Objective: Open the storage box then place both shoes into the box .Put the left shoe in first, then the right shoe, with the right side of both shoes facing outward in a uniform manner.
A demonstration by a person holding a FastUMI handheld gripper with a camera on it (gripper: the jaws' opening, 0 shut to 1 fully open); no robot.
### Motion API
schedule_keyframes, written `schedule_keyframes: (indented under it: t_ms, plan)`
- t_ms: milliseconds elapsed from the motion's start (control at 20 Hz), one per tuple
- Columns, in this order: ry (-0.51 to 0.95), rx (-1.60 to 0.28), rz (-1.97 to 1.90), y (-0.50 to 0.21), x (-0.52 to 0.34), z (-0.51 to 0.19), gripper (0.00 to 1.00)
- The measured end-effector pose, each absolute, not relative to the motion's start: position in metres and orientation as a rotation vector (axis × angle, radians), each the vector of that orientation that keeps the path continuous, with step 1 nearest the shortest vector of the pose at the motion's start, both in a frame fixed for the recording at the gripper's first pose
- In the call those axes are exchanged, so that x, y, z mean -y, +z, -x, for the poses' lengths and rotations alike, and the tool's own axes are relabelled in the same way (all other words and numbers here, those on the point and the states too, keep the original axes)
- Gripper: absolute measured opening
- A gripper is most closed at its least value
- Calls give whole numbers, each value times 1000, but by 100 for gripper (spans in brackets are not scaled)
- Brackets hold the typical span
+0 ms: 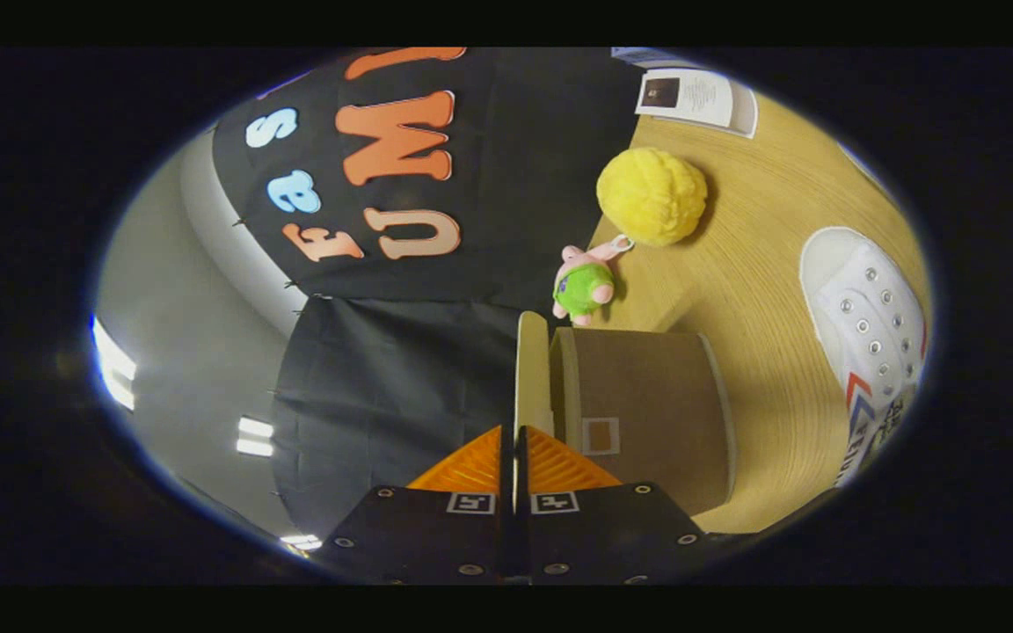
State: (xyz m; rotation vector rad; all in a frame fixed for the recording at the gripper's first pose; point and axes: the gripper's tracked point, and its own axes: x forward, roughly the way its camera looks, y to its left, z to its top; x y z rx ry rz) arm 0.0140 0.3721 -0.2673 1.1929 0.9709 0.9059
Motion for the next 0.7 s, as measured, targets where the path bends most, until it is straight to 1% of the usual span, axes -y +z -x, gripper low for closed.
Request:
schedule_keyframes:
  t_ms: [50,100,200,300,400,550,600,700]
  plan:
    - [892,-979,-1140,-266,-375,-9,0]
    - [859,-1012,-1062,-282,-381,-8,0]
    - [837,-1078,-1076,-295,-381,-9,1]
    - [875,-1092,-1131,-287,-384,-1,1]
    - [884,-1098,-1103,-288,-391,3,0]
    - [816,-1201,-975,-320,-403,3,1]
    - [822,-1213,-987,-321,-408,1,1]
    - [872,-1123,-985,-305,-413,0,1]
